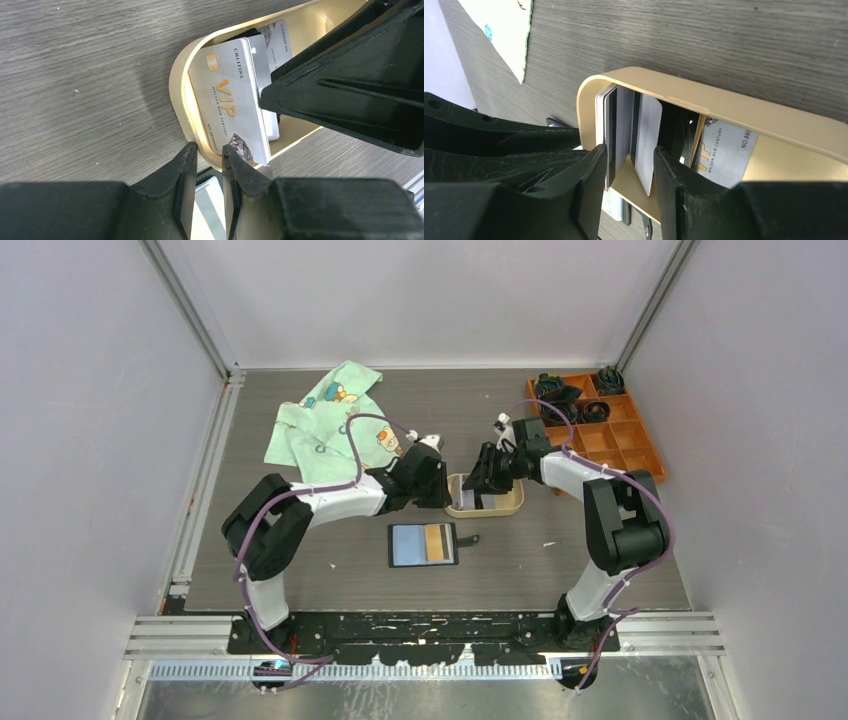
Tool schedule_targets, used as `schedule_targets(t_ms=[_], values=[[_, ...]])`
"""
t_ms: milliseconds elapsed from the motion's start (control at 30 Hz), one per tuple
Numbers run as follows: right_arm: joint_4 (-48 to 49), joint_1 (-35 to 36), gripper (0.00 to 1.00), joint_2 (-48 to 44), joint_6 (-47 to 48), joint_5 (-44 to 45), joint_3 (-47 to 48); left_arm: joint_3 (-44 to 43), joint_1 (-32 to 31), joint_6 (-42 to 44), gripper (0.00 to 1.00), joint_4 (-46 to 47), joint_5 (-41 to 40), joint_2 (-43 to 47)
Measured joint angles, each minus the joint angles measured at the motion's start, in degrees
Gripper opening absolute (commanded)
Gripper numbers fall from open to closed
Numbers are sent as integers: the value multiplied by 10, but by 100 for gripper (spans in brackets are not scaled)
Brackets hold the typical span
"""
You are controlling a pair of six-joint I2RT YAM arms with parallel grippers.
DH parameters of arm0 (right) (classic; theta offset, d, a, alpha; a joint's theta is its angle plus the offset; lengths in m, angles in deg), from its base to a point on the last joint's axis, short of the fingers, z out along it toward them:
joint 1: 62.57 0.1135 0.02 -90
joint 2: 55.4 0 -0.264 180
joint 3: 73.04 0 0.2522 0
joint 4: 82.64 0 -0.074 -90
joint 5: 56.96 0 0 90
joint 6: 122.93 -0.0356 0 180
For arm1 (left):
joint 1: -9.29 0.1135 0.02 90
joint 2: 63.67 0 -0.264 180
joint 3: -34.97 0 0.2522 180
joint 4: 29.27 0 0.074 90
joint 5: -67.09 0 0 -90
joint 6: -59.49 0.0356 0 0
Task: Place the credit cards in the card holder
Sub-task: Pick up the credit card from the storage box.
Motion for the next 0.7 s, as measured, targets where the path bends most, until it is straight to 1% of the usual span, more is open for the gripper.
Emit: schedule_targets(t_ms=[133,200,333,700], values=[[-11,6,43,3,10,6,12,-3,0,0,26,-3,0,-2],[-15,6,46,3,13,8,14,-3,0,1,26,-3,2,-3],[-17,6,48,3,18,7,15,-3,1,2,26,-3,6,-3],[18,-5,48,9,-17,-65,9,-4,1,2,26,-2,18,-5]])
